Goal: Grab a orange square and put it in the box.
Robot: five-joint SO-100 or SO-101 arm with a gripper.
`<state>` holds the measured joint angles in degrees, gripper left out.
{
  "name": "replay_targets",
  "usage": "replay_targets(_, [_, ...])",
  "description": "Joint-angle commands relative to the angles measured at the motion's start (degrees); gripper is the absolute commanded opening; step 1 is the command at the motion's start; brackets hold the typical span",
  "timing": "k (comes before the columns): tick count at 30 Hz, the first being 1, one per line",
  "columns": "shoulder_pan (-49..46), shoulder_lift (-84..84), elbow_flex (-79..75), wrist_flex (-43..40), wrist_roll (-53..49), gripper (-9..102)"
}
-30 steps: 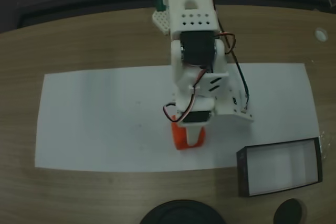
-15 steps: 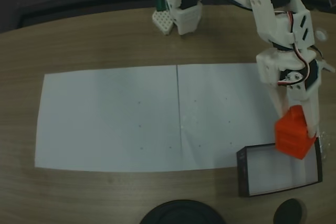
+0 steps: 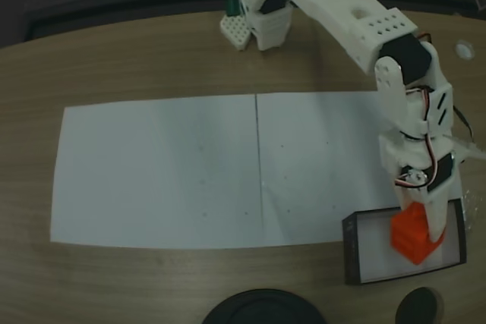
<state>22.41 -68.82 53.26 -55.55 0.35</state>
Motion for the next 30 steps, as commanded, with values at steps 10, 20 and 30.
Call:
replay_targets(10, [0.00, 4.04, -4.22, 3.87, 4.92, 7])
replay_targets(20, [-0.09, 4.75, -4.22, 3.16, 6.24, 24])
replay_targets(30, [-1.05, 4.31, -5.54, 0.26, 7.38, 31])
